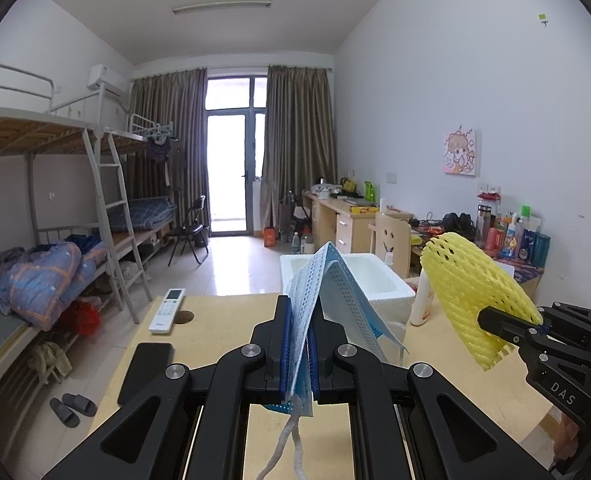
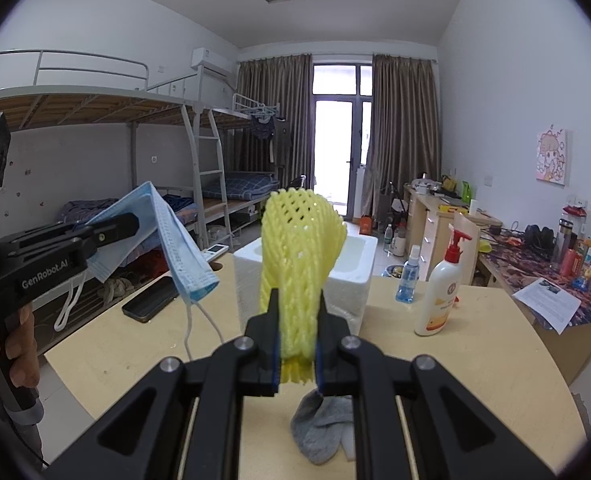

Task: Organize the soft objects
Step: 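Lift the mask and yellow net up and carry them over the foam box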

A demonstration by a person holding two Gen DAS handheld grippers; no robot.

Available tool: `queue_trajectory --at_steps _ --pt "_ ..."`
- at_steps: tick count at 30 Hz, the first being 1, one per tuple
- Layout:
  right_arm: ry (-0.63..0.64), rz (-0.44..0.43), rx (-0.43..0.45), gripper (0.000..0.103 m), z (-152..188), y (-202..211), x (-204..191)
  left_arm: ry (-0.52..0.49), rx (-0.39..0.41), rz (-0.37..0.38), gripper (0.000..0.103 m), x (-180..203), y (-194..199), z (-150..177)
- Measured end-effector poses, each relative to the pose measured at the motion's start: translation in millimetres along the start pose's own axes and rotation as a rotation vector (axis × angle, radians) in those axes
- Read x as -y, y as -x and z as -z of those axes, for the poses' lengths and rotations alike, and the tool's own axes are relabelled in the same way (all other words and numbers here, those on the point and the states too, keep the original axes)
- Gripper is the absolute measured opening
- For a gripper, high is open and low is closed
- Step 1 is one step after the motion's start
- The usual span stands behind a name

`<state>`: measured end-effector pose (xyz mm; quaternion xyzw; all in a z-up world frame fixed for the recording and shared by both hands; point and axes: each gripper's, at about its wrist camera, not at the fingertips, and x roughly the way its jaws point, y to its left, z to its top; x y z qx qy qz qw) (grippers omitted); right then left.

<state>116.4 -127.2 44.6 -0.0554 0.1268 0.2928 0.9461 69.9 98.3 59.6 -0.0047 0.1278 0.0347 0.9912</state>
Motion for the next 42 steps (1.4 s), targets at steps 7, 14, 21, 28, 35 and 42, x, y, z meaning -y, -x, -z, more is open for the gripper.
queue_trajectory --at_steps 7,14,21,28,35,42 --pt "0.004 0.002 -0.013 0.015 -9 -16 6 0.0 -0.002 0.004 0.008 -5 -17 -11" --pt "-0.003 0.002 -0.029 0.015 -13 -33 12 0.01 -0.004 0.01 0.008 -8 -35 -17" --pt "-0.001 0.005 -0.041 0.015 -19 -49 13 0.008 -0.009 0.006 0.008 -10 -51 -24" --pt "0.003 0.002 -0.056 0.015 -24 -66 12 0.021 -0.011 0.008 0.008 -14 -64 -29" --pt "0.007 -0.004 -0.08 0.015 -31 -88 13 0.028 -0.016 -0.008 0.008 -23 -77 -34" --pt "0.007 -0.018 -0.098 0.015 -40 -108 16 0.038 -0.021 -0.025 0.008 -29 -86 -36"
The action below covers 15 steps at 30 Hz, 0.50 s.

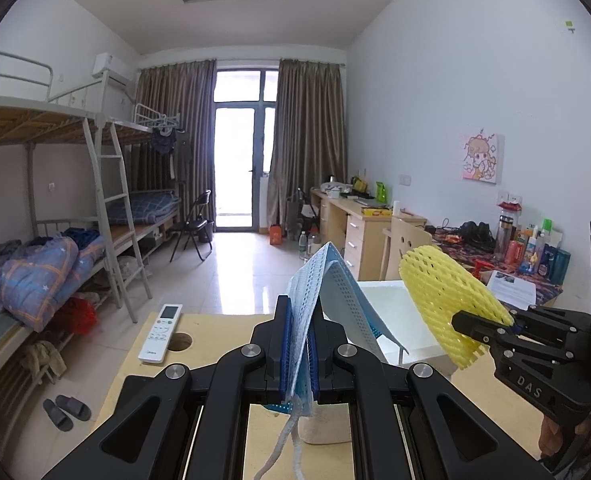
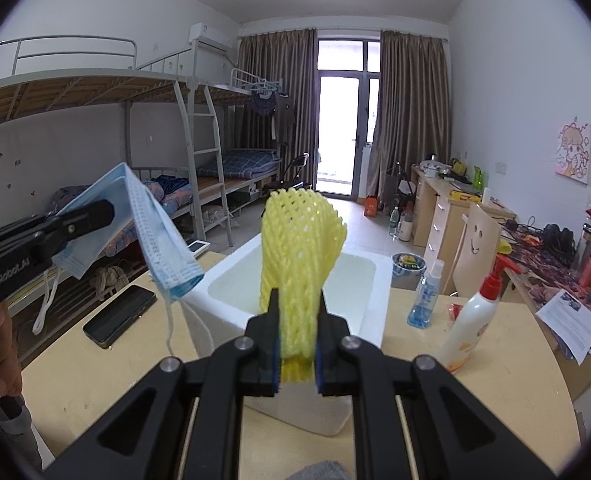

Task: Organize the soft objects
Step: 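Lift the mask and yellow net up and carry them over the foam box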

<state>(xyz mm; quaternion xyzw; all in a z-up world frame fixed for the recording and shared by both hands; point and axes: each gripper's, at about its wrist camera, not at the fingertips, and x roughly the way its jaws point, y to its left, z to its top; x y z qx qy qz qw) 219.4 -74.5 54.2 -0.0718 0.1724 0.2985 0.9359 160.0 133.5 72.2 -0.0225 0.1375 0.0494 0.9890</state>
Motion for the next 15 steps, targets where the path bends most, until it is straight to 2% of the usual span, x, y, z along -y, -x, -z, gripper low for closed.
queue_trajectory --at_steps 15 --pt "0.014 -0.019 -0.042 0.015 -11 -30 0 0.024 -0.017 -0.03 0.008 -9 -7 7"
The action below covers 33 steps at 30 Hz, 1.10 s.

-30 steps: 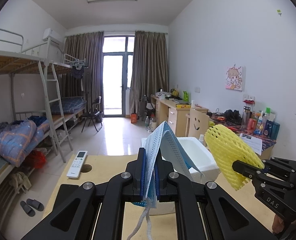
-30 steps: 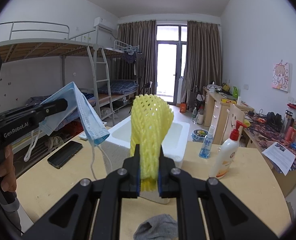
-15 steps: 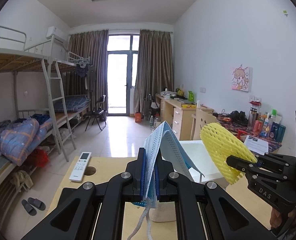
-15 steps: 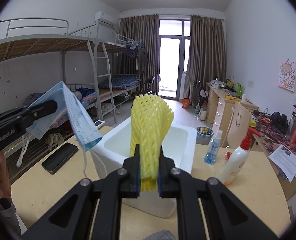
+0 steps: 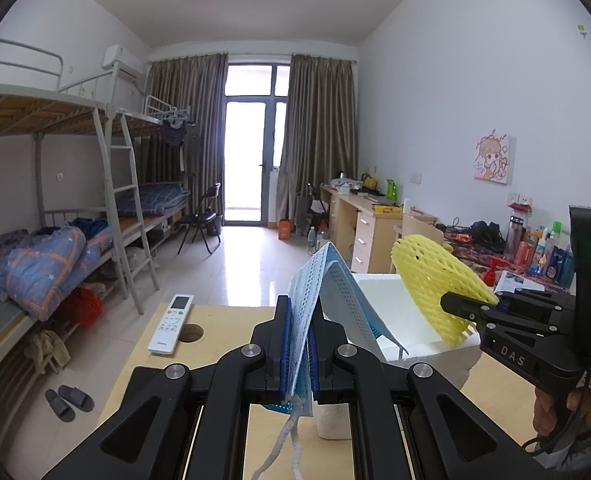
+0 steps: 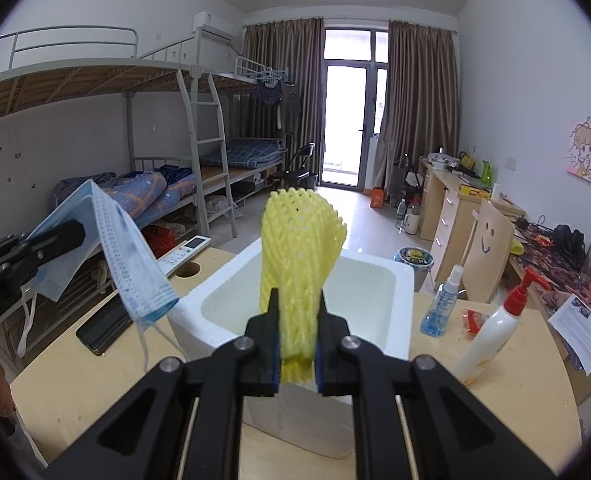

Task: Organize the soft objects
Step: 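Lift the mask and yellow net up and carry them over the foam box, then open the right tool to drop the yellow net into the foam box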

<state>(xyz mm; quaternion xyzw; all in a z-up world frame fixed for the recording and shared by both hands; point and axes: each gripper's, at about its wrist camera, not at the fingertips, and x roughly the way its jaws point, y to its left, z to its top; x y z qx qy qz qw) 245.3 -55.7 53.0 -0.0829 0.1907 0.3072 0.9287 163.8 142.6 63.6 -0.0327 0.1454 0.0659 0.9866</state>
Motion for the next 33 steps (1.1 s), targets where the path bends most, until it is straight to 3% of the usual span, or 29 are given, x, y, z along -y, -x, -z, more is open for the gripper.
queue_trajectory --at_steps 23,25,27,33 --pt "-0.056 0.024 -0.089 0.016 1 -36 13 0.014 -0.012 -0.018 0.008 -6 -3 6" --pt "-0.06 0.025 -0.096 0.024 1 -38 13 0.014 -0.014 -0.019 0.008 -6 -4 7" --pt "-0.072 0.017 -0.097 0.049 1 -39 14 0.015 -0.015 -0.023 0.008 -6 -4 7" --pt "-0.071 0.021 -0.065 0.087 1 -33 12 0.021 -0.013 -0.036 0.008 -8 -5 6"
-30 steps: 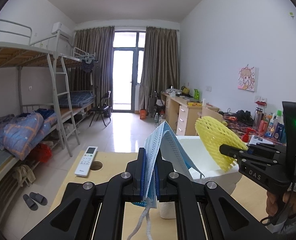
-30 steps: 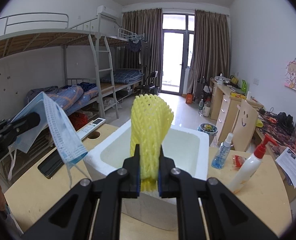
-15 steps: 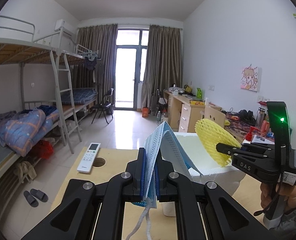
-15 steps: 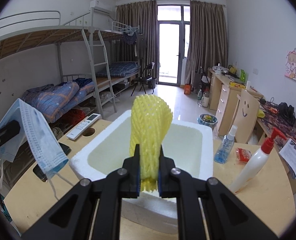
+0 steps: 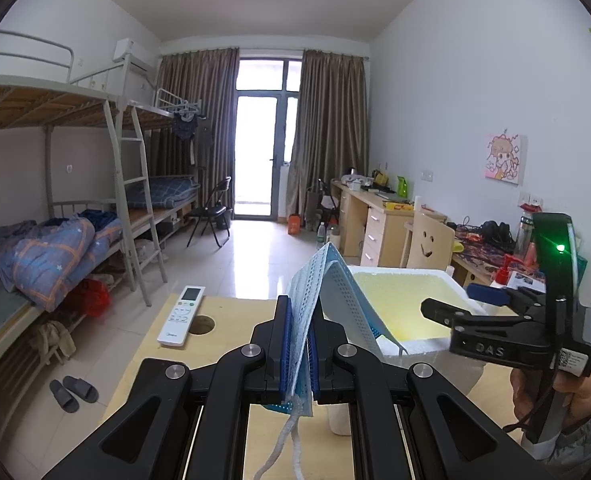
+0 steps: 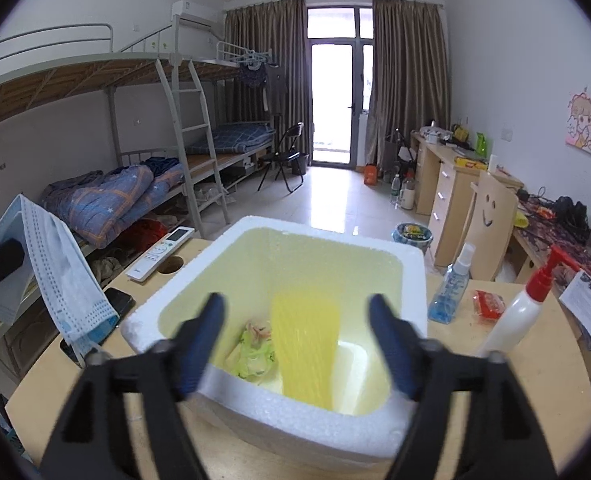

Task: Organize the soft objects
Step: 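Open the right tool to drop the yellow net into the foam box, then lower the left tool over the box and release the blue mask inside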

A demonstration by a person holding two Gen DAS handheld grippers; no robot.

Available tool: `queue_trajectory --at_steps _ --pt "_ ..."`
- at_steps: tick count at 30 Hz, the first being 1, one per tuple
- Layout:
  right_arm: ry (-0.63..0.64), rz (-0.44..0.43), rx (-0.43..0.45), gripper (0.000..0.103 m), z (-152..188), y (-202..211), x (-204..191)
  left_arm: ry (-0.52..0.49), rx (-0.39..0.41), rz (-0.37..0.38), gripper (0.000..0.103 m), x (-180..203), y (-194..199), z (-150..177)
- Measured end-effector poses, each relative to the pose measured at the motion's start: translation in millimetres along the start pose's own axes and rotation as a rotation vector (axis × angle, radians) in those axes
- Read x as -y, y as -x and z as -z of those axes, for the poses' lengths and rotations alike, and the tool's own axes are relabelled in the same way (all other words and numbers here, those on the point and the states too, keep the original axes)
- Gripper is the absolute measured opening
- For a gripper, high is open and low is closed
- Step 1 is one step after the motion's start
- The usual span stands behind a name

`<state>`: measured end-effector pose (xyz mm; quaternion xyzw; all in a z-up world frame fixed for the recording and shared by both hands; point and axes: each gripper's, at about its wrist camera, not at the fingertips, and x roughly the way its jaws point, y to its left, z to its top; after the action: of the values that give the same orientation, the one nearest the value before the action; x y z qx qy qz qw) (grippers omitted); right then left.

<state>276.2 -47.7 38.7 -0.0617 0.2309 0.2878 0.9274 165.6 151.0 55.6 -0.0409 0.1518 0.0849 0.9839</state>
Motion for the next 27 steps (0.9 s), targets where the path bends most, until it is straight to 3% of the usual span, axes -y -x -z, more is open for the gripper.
queue_trajectory --at_steps 15,27 --pt "0.002 0.003 0.072 0.102 -5 29 4 0.007 0.026 -0.012 0.008 9 0 -19" --pt "-0.024 0.047 0.102 0.102 0 47 30 -0.012 0.045 0.017 0.008 26 -5 -32"
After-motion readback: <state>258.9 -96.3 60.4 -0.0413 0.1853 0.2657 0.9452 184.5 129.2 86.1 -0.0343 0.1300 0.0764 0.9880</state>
